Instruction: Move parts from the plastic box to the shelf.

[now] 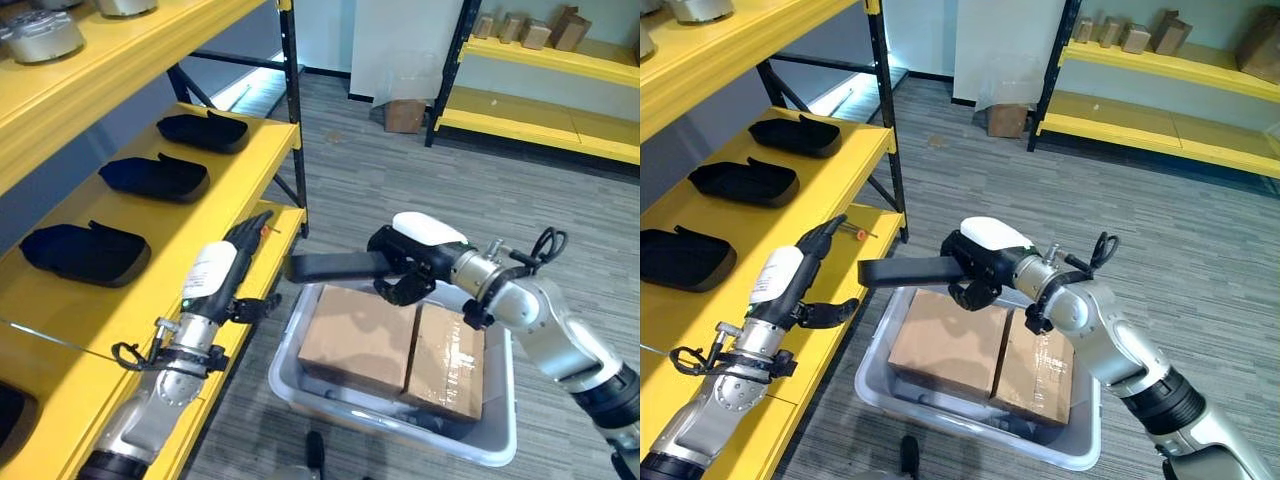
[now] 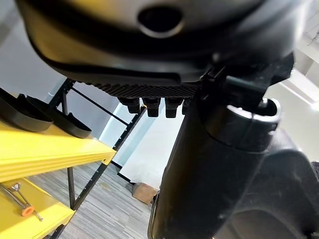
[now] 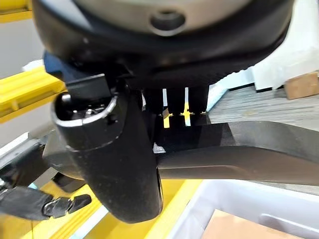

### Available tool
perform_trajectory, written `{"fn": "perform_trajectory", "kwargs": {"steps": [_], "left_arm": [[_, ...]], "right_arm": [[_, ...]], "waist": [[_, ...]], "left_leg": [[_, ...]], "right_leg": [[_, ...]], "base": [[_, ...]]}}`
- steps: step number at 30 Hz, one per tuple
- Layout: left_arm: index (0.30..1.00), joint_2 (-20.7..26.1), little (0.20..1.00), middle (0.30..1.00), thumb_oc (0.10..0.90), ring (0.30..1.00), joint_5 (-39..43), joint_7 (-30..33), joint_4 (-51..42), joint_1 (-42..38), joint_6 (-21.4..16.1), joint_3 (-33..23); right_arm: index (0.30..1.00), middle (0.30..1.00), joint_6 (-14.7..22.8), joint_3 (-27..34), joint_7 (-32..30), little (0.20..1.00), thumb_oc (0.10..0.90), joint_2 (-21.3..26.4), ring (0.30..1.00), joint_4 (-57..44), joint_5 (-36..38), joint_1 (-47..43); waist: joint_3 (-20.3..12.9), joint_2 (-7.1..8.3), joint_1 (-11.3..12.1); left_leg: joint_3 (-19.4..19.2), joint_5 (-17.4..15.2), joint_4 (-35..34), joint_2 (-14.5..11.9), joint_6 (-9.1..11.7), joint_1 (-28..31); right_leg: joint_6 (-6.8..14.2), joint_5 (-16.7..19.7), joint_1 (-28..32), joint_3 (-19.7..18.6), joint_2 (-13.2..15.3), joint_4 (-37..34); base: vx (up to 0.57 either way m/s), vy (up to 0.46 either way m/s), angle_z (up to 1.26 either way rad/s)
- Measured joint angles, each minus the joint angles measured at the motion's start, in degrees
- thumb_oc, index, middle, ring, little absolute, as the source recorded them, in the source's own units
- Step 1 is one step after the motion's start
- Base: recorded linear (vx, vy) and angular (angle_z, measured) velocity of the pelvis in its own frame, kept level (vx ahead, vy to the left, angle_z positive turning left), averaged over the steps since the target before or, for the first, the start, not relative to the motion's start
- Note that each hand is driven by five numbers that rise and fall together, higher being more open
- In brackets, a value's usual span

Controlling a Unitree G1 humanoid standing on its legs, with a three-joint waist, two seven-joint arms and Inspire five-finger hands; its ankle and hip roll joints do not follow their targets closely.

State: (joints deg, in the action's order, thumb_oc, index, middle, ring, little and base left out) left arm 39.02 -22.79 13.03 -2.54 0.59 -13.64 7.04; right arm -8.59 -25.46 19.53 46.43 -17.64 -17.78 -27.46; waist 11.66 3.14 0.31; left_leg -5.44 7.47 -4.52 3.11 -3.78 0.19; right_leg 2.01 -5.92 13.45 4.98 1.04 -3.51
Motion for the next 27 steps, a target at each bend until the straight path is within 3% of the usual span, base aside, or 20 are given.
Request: {"fn": "perform_trajectory", "kwargs": {"steps": [6,11,27], "left_arm": [[1.000,0.00,1.000,1.000,0.900,1.000,0.05,-0.18,-0.01,-0.06,0.00,0.76],[1.000,0.02,1.000,1.000,0.900,1.000,0.05,-1.62,0.00,-0.24,-0.18,2.40],[1.000,0.15,1.000,1.000,0.900,1.000,0.12,-3.40,0.18,-0.55,-0.54,3.40]], "right_arm": [[0.300,0.300,3.69,-4.24,-0.32,0.300,0.400,-1.17,0.300,0.34,-4.24,-1.80],[0.300,0.300,7.22,-5.85,-1.28,0.300,0.400,-1.24,0.300,3.16,-5.78,-4.04],[0.300,0.300,10.35,-7.75,-3.12,0.300,0.400,-1.21,0.300,5.57,-7.34,-5.75]], "waist": [[0.00,0.00,0.32],[0.00,0.02,2.30],[-0.03,0.09,2.97]], "left_leg": [[0.06,0.01,0.00,-0.02,0.03,-0.07],[0.28,0.00,0.00,0.06,0.05,-0.08],[0.44,0.19,0.01,0.06,0.08,-0.01]], "right_leg": [[-0.04,0.05,0.10,0.03,-0.06,-0.10],[-0.12,0.13,0.09,0.24,-0.07,-0.32],[-0.16,0.26,0.29,0.33,-0.12,-0.23]], "base": [[0.00,0.000,0.00],[0.01,-0.006,0.02],[0.00,0.000,0.00]]}}
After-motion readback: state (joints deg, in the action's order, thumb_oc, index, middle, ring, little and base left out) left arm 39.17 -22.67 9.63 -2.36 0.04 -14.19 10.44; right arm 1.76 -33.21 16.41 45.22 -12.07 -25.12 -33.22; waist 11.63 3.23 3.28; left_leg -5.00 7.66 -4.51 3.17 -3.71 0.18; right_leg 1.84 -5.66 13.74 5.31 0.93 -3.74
